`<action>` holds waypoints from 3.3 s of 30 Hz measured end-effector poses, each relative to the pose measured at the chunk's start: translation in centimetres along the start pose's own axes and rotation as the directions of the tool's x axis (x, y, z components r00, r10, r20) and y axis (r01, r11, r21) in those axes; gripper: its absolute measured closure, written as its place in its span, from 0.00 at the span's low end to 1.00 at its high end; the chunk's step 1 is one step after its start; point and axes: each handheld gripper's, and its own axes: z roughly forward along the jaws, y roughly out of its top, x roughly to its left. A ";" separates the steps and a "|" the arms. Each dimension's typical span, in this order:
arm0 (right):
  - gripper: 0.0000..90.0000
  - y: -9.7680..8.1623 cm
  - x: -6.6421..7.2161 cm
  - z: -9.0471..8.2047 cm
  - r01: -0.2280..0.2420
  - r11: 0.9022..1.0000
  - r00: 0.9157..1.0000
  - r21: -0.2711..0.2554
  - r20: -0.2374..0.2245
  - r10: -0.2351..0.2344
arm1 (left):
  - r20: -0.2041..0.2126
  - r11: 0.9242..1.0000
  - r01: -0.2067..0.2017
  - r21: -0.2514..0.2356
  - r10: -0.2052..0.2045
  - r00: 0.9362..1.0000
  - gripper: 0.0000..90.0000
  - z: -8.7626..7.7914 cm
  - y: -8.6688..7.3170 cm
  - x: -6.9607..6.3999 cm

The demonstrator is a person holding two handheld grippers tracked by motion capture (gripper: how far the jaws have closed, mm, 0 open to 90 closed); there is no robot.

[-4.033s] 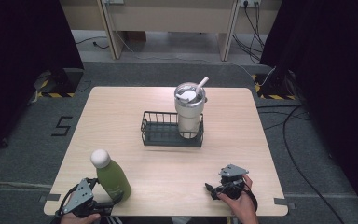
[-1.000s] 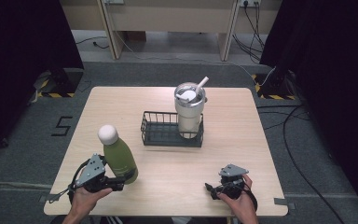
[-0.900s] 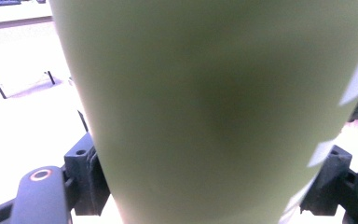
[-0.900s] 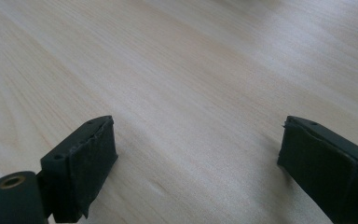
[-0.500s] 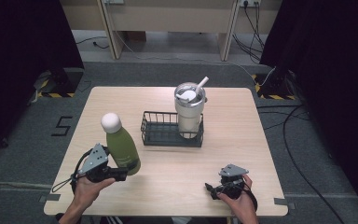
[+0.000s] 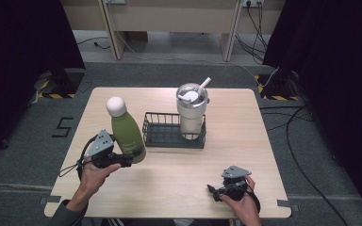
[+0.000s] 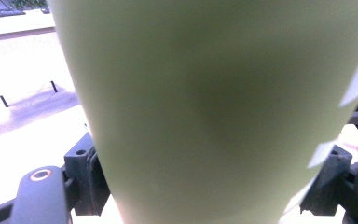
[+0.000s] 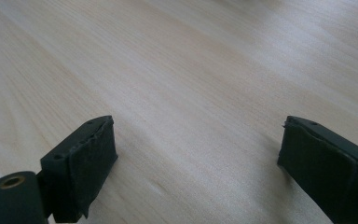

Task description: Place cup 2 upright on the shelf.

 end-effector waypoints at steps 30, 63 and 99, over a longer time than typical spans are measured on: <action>0.12 0.0 0.0 0.0 0.000 1.000 1.000 0.000 0.000 0.000 | -0.024 1.000 -0.004 0.016 0.005 1.000 0.23 5.0 3.3 3.1; 0.12 0.0 0.0 0.0 0.002 1.000 1.000 0.001 -0.001 -0.002 | -0.018 0.999 0.033 0.002 -0.033 0.999 0.23 10.1 4.5 4.2; 0.12 0.0 0.0 0.0 0.003 1.000 1.000 0.001 -0.002 -0.003 | -0.031 0.997 0.068 0.035 -0.067 0.997 0.23 14.0 2.0 5.4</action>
